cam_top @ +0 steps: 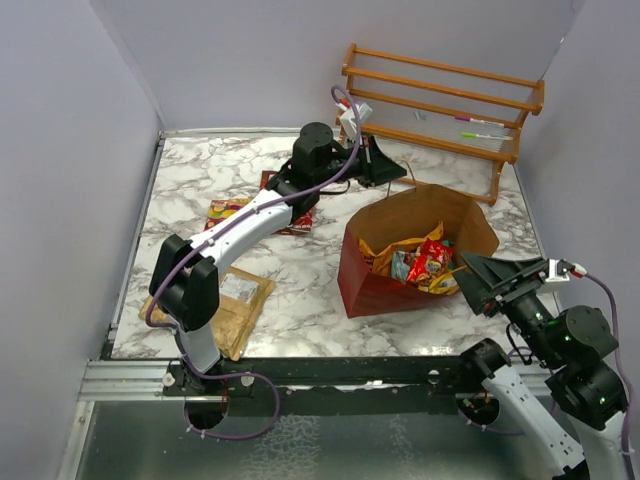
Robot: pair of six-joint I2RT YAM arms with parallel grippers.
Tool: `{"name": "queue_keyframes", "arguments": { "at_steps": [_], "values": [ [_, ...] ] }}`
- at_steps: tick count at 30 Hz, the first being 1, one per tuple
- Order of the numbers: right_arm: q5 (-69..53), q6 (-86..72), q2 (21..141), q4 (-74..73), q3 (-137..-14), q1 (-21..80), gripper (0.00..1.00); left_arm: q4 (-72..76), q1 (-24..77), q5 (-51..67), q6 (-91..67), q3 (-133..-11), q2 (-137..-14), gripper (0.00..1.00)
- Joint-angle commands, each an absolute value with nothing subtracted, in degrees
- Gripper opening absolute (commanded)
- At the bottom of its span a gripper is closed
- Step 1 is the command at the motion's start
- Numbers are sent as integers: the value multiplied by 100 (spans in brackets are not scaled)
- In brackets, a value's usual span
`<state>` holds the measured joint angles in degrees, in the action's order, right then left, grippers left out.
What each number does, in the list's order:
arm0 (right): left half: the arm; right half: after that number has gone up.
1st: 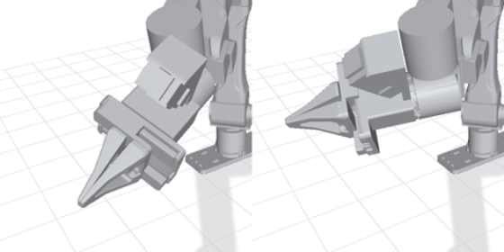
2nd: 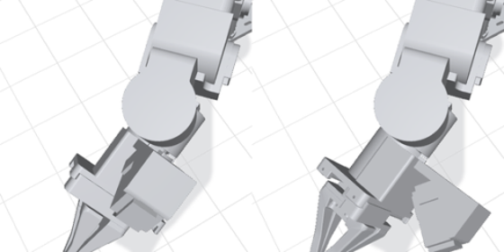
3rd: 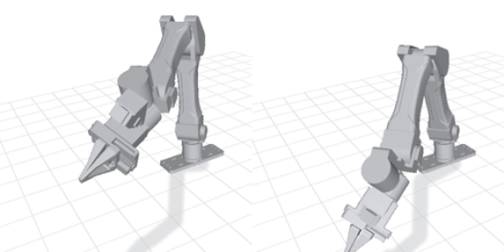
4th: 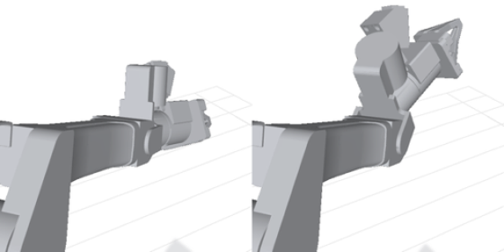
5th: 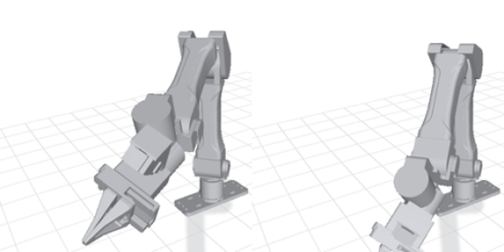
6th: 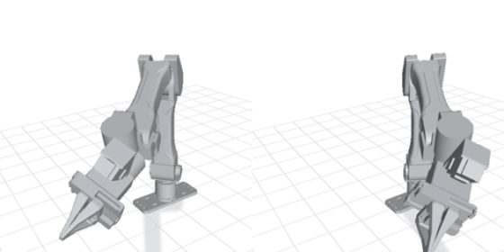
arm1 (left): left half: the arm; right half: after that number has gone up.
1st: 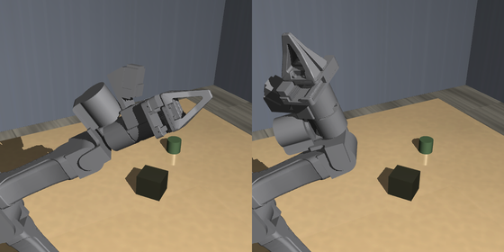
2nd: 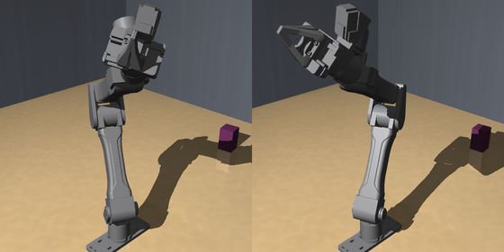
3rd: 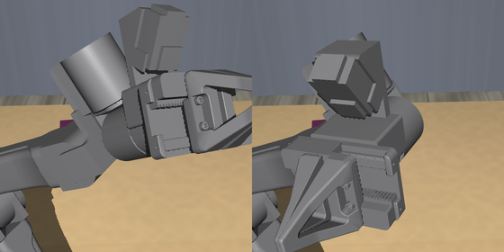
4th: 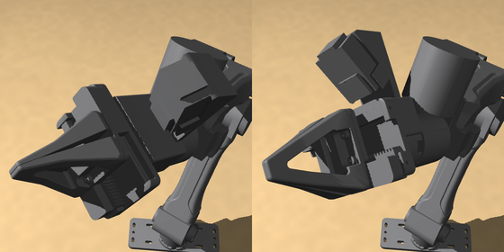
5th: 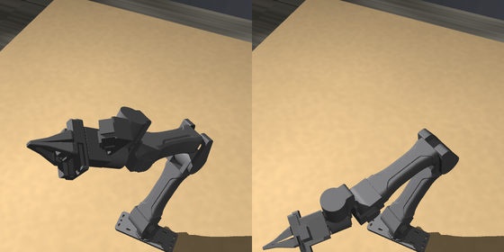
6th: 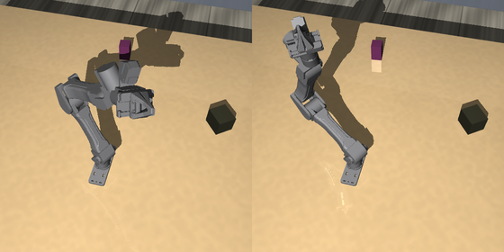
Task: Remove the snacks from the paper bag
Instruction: Adjust the paper bag at the center of the board.
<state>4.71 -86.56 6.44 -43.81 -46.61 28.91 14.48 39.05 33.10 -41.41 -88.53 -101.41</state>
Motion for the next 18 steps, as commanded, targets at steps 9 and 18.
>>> {"name": "queue_keyframes", "arguments": {
  "at_steps": [9,18],
  "values": [
    [348,-8386,1322,-3254,-4704,2892,74,2152,3963,1923,-4542,-8218,-9266,0],
    [253,-7642,1653,-2793,-4677,2891,67,2228,3963,1283,-4973,-7865,-9011,0]
  ]
}}
